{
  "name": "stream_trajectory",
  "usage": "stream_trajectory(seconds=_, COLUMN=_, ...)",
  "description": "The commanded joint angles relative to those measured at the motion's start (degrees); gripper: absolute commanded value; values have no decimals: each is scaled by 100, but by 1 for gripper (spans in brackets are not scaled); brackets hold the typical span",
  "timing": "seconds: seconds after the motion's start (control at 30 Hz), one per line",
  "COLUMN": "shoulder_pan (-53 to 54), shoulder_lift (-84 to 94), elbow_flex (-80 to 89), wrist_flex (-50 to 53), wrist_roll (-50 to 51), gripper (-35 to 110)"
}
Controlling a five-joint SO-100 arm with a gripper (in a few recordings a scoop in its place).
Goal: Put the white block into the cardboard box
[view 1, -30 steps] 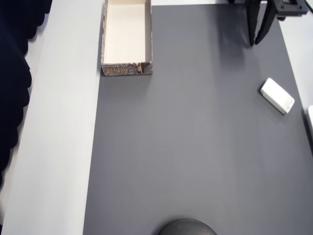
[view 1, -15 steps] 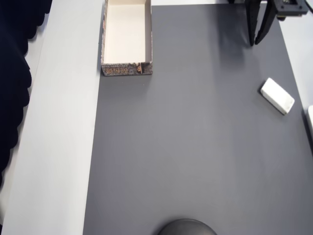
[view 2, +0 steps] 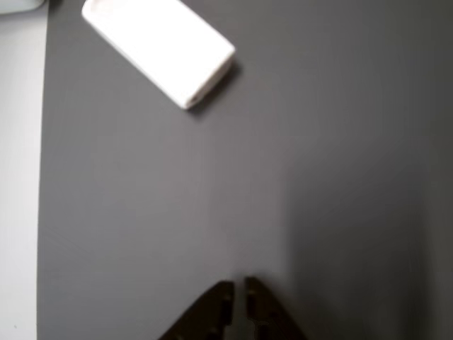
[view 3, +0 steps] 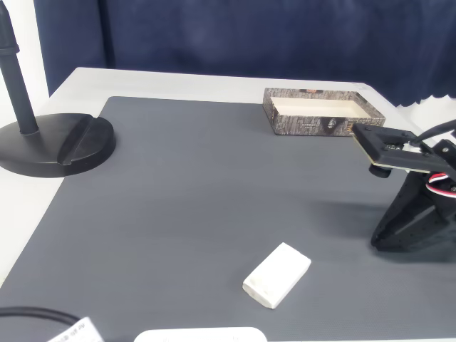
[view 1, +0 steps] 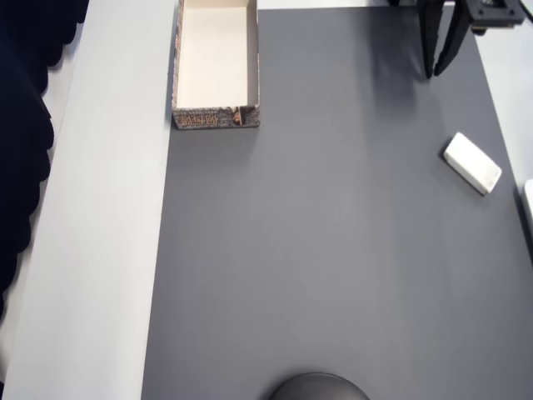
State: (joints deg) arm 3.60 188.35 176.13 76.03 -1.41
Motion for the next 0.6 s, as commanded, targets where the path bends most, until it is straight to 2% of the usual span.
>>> stream_trajectory(seconds=0.0, shoulder_pan=62, shoulder_lift=211, elbow_flex=105, wrist_flex=26, wrist_roll=-26, gripper=-2)
stream_trajectory(seconds=0.2, shoulder_pan=79, shoulder_lift=18, elbow_flex=9, wrist_flex=9, wrist_roll=-26, gripper=-2)
stream_trajectory(seconds=0.57, shoulder_pan=-53, shoulder_lift=-1767, elbow_flex=-1169, wrist_flex=-360, wrist_roll=44, gripper=-2)
